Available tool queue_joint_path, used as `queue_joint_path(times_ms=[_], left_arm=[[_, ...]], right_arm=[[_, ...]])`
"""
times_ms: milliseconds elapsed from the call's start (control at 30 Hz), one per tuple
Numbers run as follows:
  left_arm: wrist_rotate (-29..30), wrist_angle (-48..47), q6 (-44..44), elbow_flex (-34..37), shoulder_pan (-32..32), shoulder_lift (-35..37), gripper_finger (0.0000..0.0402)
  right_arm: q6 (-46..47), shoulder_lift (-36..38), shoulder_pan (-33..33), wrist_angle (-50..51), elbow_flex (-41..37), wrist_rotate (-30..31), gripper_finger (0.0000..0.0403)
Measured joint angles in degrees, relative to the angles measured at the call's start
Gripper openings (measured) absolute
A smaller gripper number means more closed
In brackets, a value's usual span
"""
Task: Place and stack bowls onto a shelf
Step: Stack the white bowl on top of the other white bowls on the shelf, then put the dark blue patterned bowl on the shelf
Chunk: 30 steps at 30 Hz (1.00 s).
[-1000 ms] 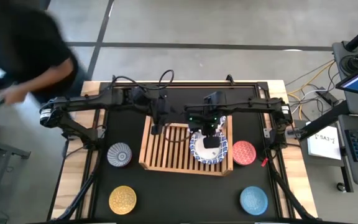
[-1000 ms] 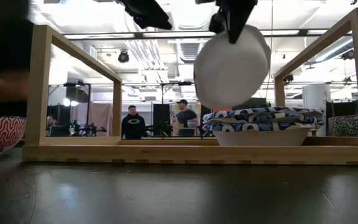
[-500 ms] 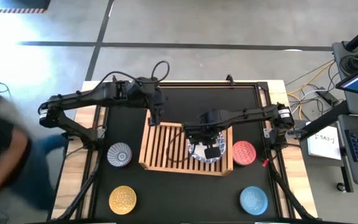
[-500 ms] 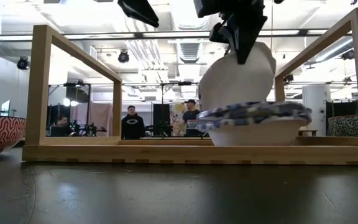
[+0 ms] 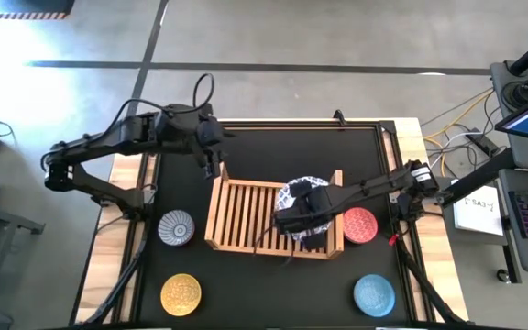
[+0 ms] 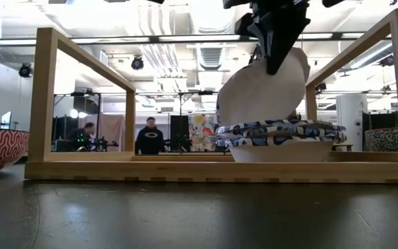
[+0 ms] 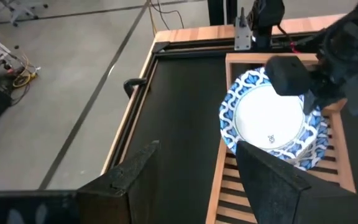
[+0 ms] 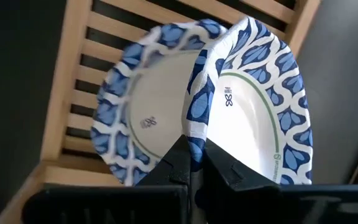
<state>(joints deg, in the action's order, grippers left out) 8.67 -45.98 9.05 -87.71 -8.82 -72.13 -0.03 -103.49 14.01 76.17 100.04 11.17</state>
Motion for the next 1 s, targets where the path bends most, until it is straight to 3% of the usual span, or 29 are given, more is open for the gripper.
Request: queue_joint_path(times_ms=[300, 767, 1000], left_arm=[[-0.02, -1.78, -3.17, 0.12, 0.0, 1.19, 0.0192], [-0.09, -3.43, -5.87, 0.54, 0.0, 0.09, 0.0192], [-0.13, -10.26, -10.9, 0.54, 0.0, -0.03, 0.0192]], right_arm=[[3.83, -0.15, 2.49, -1.82, -2.94, -0.92, 0.0023], [4.83, -0.15, 2.61, -1.32, -1.68, -1.41, 0.0154], [5.62, -0.1, 2.61, 2.81, 4.17, -8.99, 0.0173]])
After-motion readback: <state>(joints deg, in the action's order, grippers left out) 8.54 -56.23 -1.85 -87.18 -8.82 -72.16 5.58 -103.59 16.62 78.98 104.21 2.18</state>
